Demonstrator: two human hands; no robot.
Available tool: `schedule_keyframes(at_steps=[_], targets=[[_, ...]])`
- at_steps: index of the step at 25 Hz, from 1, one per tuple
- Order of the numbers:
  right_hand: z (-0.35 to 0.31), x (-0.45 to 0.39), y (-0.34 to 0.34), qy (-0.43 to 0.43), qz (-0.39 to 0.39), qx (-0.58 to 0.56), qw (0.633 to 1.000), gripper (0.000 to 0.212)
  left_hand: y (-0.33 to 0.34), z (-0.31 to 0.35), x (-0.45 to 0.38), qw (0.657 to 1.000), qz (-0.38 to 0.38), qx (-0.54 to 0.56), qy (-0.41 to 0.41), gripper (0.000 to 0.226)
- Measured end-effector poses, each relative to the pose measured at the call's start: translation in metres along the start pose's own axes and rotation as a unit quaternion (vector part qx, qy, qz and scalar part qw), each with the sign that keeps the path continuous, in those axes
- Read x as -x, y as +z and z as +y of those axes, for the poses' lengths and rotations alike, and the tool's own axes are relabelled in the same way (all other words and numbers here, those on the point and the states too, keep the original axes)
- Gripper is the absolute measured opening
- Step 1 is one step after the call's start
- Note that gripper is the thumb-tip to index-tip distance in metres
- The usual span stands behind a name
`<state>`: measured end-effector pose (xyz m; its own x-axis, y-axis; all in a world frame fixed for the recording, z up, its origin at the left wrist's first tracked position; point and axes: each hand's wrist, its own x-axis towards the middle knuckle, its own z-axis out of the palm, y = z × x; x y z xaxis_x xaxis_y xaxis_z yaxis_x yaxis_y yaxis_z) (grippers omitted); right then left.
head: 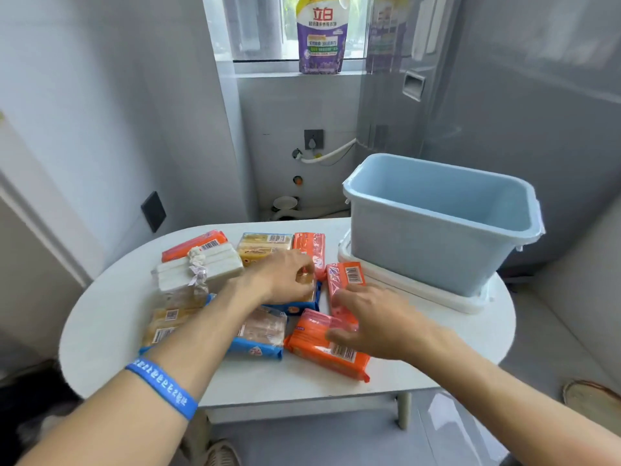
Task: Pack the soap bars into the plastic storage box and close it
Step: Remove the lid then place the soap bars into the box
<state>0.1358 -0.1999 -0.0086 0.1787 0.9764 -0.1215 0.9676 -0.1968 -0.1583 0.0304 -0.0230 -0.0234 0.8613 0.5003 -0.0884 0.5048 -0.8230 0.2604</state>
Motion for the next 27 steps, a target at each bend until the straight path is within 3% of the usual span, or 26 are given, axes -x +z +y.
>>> schedule_keyframes(at_steps=[1, 3, 6, 8, 10, 11, 12, 13, 14, 15, 16, 17, 20, 23, 25, 27], targets=[[-0.005, -0.002, 0.008, -0.001, -0.024, 0.028, 0.999, 0.058, -0.001, -0.004, 0.001, 1.0, -0.027, 0.012, 0.003, 0.04], [-0.012, -0.004, 0.017, -0.008, 0.001, 0.098, 0.995, 0.074, -0.002, -0.013, 0.002, 0.997, -0.076, 0.02, -0.012, 0.068], [-0.018, -0.002, 0.027, -0.013, 0.009, 0.117, 0.993, 0.077, 0.001, -0.018, 0.006, 0.994, -0.101, -0.029, -0.016, 0.095], [-0.018, 0.0, 0.028, 0.01, 0.009, 0.03, 0.999, 0.063, 0.001, -0.019, 0.005, 0.998, -0.054, 0.009, -0.022, 0.089], [-0.009, 0.004, 0.014, 0.06, 0.023, -0.153, 0.986, 0.051, -0.015, -0.018, 0.006, 0.985, 0.018, 0.165, -0.048, 0.076], [-0.001, 0.006, 0.003, 0.088, 0.035, -0.283, 0.954, 0.045, -0.029, -0.021, 0.007, 0.954, 0.067, 0.287, -0.062, 0.064], [0.006, 0.008, -0.008, 0.111, 0.042, -0.431, 0.894, 0.038, -0.044, -0.024, 0.01, 0.899, 0.106, 0.418, -0.072, 0.053], [0.013, 0.01, -0.018, 0.118, 0.038, -0.58, 0.805, 0.034, -0.057, -0.025, 0.015, 0.82, 0.12, 0.554, -0.074, 0.046], [0.017, 0.013, -0.027, 0.112, 0.035, -0.703, 0.701, 0.036, -0.066, -0.022, 0.019, 0.72, 0.107, 0.682, -0.067, 0.043], [0.021, 0.015, -0.036, 0.103, 0.039, -0.789, 0.605, 0.042, -0.072, -0.014, 0.022, 0.621, 0.079, 0.777, -0.058, 0.046], [0.023, 0.015, -0.043, 0.099, 0.045, -0.838, 0.535, 0.047, -0.072, -0.004, 0.024, 0.558, 0.064, 0.825, -0.061, 0.051], [0.024, 0.015, -0.051, 0.098, 0.054, -0.858, 0.502, 0.051, -0.07, 0.01, 0.023, 0.537, 0.061, 0.839, -0.066, 0.052], [0.029, 0.017, -0.08, 0.124, 0.107, -0.839, 0.519, 0.044, -0.069, 0.052, 0.013, 0.563, 0.077, 0.819, -0.082, 0.042], [0.054, 0.022, -0.125, 0.138, 0.177, -0.8, 0.557, 0.029, -0.098, 0.079, -0.014, 0.591, 0.041, 0.805, -0.03, 0.035], [0.089, 0.018, -0.159, 0.145, 0.218, -0.753, 0.603, 0.024, -0.122, 0.097, -0.049, 0.648, 0.02, 0.761, -0.021, 0.032], [0.133, 0.004, -0.184, 0.18, 0.238, -0.662, 0.688, 0.022, -0.14, 0.113, -0.098, 0.737, 0.005, 0.676, -0.029, 0.032]])
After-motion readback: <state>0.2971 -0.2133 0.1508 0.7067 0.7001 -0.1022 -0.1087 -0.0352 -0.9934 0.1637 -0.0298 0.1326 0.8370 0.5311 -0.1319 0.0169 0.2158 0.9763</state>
